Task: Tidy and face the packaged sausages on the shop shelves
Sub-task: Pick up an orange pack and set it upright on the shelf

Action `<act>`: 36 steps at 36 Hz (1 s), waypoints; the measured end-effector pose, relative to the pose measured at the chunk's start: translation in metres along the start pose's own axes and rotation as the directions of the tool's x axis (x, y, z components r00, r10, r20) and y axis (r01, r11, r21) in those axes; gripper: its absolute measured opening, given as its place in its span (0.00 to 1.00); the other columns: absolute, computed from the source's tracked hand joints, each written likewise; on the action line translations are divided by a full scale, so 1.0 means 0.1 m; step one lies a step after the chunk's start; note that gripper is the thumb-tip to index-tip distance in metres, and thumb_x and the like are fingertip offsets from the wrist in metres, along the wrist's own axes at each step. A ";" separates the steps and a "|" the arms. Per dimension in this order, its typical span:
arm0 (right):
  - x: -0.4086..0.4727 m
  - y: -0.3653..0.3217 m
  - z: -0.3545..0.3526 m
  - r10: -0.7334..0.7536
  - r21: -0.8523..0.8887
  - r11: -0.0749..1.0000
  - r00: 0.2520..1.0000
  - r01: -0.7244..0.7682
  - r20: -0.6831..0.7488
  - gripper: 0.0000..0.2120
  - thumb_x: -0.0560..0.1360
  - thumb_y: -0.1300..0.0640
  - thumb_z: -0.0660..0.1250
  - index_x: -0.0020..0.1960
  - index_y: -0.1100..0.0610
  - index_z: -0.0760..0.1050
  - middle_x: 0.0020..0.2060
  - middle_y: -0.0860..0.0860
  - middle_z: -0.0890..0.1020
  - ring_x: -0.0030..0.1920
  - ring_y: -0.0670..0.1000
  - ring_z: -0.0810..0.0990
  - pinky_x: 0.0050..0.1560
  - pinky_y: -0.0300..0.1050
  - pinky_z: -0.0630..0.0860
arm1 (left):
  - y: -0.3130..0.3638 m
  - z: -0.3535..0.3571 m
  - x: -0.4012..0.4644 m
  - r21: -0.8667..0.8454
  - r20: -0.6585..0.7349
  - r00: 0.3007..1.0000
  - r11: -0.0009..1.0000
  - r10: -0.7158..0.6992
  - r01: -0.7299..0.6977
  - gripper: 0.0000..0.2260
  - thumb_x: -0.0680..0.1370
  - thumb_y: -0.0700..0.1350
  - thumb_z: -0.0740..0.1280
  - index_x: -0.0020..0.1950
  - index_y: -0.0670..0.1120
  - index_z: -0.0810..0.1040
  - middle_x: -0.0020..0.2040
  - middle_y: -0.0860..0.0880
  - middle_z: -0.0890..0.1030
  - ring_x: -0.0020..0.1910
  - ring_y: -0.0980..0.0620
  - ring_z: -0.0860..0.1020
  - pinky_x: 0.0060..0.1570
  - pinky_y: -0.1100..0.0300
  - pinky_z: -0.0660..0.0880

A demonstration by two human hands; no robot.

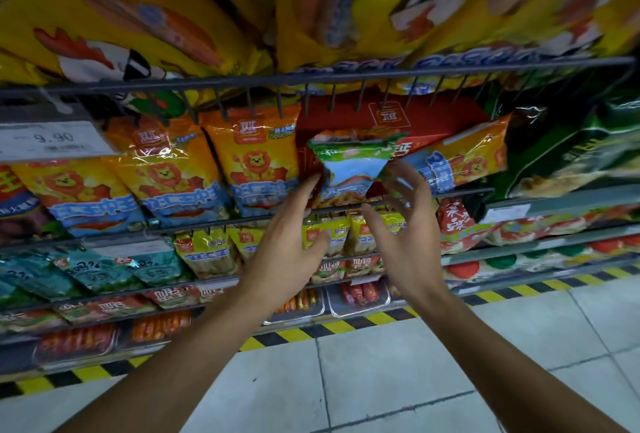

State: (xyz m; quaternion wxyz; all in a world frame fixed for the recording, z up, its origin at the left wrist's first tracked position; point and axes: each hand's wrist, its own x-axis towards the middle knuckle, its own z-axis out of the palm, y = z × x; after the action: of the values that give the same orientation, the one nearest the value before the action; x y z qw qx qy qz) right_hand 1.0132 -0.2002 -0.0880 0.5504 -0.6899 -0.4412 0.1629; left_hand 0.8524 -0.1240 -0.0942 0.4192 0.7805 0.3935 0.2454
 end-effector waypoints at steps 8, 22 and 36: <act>0.40 -0.03 -0.08 0.082 -0.077 0.995 0.977 -0.069 0.195 0.38 0.75 0.51 0.77 0.79 0.52 0.62 0.70 0.50 0.74 0.69 0.52 0.75 0.65 0.53 0.76 | 0.00 0.09 0.00 -0.167 -0.067 0.995 0.984 -0.075 0.063 0.32 0.80 0.39 0.72 0.72 0.67 0.63 0.73 0.62 0.69 0.67 0.69 0.72 0.58 0.78 0.69; 0.40 -0.41 -0.33 0.093 -0.086 0.993 0.993 -0.086 0.078 0.05 0.75 0.59 0.76 0.48 0.60 0.83 0.40 0.45 0.84 0.40 0.38 0.81 0.48 0.39 0.79 | 0.55 -0.11 -0.15 -0.235 0.008 0.948 0.921 -0.318 0.311 0.23 0.81 0.37 0.69 0.74 0.46 0.68 0.72 0.49 0.73 0.71 0.50 0.73 0.71 0.54 0.70; -0.57 -1.08 -0.89 0.341 0.439 0.862 0.930 -0.252 -0.136 0.06 0.78 0.67 0.71 0.44 0.66 0.75 0.36 0.51 0.81 0.38 0.41 0.81 0.42 0.35 0.78 | 1.09 -0.12 -1.18 -0.756 0.098 0.767 0.454 -0.634 0.472 0.23 0.78 0.43 0.74 0.71 0.49 0.72 0.63 0.47 0.81 0.61 0.53 0.81 0.65 0.56 0.77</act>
State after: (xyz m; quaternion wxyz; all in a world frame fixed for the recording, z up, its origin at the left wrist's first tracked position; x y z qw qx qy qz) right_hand 0.9980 -0.2994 0.0244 0.6954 -0.6303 -0.2241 0.2624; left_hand 0.8211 -0.2520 -0.0020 0.7143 0.3368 0.5298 0.3093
